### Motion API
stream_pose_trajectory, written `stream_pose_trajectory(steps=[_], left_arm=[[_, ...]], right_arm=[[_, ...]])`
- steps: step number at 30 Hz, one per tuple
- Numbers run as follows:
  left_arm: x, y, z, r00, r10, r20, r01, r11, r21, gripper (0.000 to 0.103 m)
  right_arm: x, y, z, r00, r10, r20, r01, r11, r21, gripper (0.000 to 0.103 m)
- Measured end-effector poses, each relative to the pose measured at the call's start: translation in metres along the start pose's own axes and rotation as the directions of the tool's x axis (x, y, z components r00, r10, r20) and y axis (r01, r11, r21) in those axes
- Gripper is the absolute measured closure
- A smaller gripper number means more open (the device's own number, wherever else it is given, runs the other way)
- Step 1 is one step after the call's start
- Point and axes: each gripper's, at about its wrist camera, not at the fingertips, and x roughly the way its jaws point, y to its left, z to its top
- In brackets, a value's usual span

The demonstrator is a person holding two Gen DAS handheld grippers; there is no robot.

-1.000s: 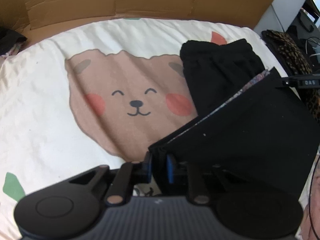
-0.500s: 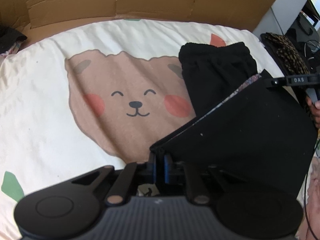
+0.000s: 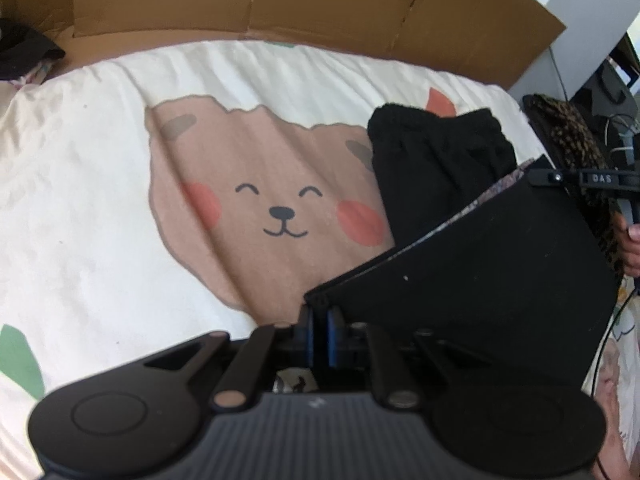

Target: Fold clothes

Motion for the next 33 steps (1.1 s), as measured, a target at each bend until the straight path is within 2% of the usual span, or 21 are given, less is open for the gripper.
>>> stream_pose_trajectory(steps=[6,10,19,24,33], left_arm=[[-0.026,-0.001,0.003,0.998,-0.019,0.056,0.019,1.000,-0.007,0.097],[-0.040,-0.004,0.010,0.996,-0.030,0.087,0.032,0.999,-0.024,0.097],[-0.057,-0.015,0.037,0.990,-0.004,0.144,0.008,1.000,-0.025,0.097],[-0.047,-0.024,0.064,0.986,0.022,0.163,-0.028,0.999,0.030,0.097],[-0.026,-0.022,0.093,0.987,0.047,0.154,-0.054,0.998,0.037,0.097]], right_arm=[[-0.033,0.007,0.004,0.998,-0.008,0.064,0.008,1.000,-0.003,0.095],[-0.048,0.017,0.003,0.995,-0.047,0.091,0.051,0.998,-0.044,0.095],[-0.066,0.027,0.014,0.987,-0.089,0.135,0.097,0.994,-0.055,0.095],[-0.066,0.024,0.024,0.980,-0.132,0.147,0.139,0.990,-0.038,0.095],[-0.050,0.016,0.034,0.972,-0.190,0.140,0.196,0.980,-0.027,0.095]])
